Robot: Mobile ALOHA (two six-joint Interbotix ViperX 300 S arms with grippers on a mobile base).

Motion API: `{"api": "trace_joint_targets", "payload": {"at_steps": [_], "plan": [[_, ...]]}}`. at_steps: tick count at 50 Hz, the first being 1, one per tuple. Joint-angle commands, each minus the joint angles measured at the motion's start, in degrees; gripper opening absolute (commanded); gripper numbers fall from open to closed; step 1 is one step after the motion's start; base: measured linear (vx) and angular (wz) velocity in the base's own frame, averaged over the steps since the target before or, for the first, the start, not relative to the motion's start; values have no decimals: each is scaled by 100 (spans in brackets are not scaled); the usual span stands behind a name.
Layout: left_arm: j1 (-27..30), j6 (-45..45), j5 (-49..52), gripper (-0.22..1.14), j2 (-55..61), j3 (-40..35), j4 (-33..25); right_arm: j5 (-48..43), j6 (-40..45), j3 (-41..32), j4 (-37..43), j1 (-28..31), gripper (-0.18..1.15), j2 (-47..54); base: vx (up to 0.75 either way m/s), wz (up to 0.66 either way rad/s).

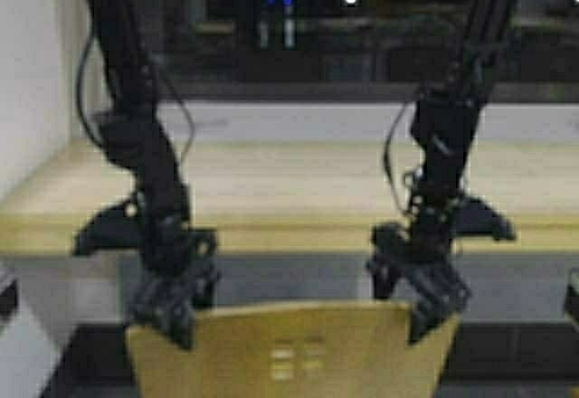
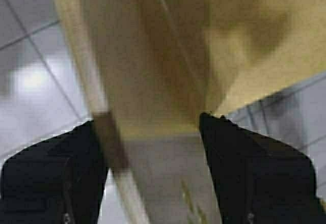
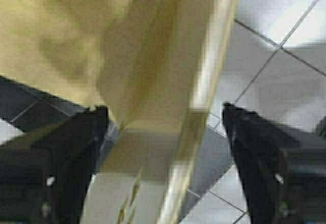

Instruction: Push the chairs under the table

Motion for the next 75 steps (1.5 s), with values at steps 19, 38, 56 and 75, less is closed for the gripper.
{"api": "trace_joint_targets", "payload": {"at_steps": [19, 38, 56, 75], "plan": [[-9, -18, -35, 65, 352, -598, -9, 26, -26, -448, -26, 9, 87, 396, 0, 0], [44, -53, -26, 4, 404, -633, -9, 62, -26, -431, -35, 9, 1, 360, -1, 1], [387, 35, -26, 4, 396, -835, 9, 53, -26, -694, -35, 9, 4, 431, 4, 0], [501, 62, -35, 4, 431, -809, 44, 26, -79, -668, -35, 9, 4, 519, 18, 1]]}}
